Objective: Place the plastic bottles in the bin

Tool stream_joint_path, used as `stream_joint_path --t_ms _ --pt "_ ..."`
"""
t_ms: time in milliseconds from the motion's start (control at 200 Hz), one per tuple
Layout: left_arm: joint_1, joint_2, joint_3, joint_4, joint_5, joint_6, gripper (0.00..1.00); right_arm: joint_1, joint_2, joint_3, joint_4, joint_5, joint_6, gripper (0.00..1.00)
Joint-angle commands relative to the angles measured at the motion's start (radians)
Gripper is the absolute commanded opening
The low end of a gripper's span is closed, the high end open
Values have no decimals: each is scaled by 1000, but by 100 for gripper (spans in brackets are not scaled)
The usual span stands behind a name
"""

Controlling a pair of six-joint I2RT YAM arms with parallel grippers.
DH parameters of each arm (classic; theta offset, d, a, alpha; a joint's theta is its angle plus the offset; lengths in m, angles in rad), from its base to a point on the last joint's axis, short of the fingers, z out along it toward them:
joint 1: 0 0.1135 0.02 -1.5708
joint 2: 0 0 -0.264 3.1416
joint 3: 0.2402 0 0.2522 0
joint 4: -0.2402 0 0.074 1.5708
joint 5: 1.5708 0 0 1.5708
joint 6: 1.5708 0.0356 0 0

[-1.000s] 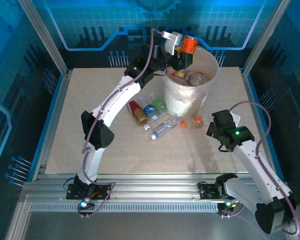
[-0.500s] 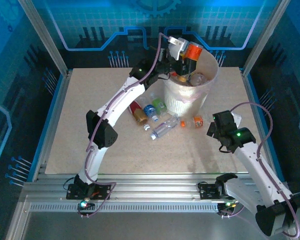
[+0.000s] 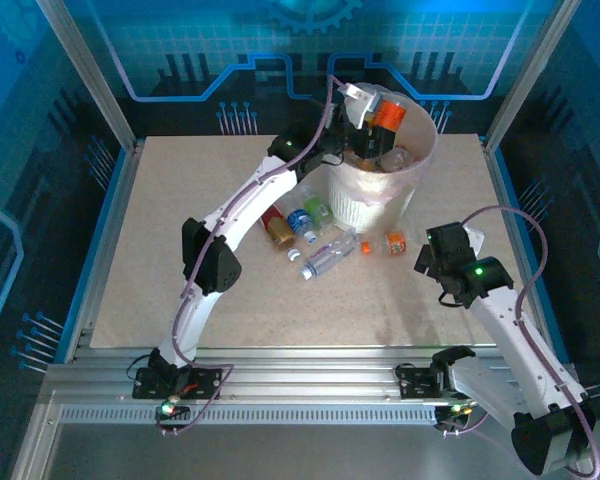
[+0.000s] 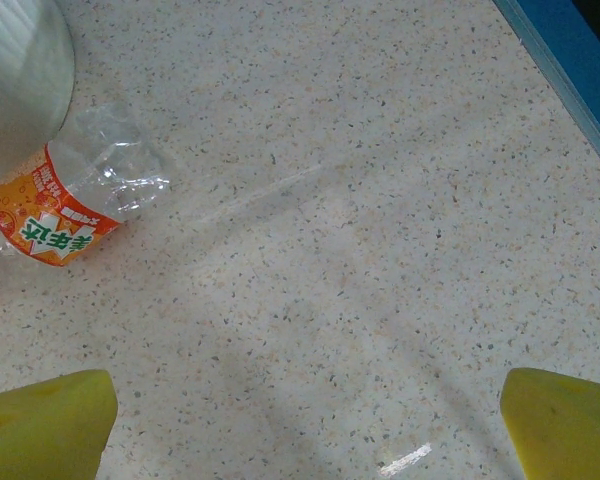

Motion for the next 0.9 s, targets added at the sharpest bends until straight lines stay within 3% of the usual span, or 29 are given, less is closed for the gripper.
stream_joint_path --t_ms 0,255,485,895 --pt "-6 32 54 -1 20 19 51 -15 2 -13 -19 1 18 100" --pt "-6 47 80 2 15 21 79 -15 4 -13 -25 1 19 100" --pt "-7 27 85 -9 14 29 97 -15 3 -20 -32 -2 29 100" --pt "-7 -72 67 -18 -2 34 99 -15 -13 -12 -53 -32 58 100"
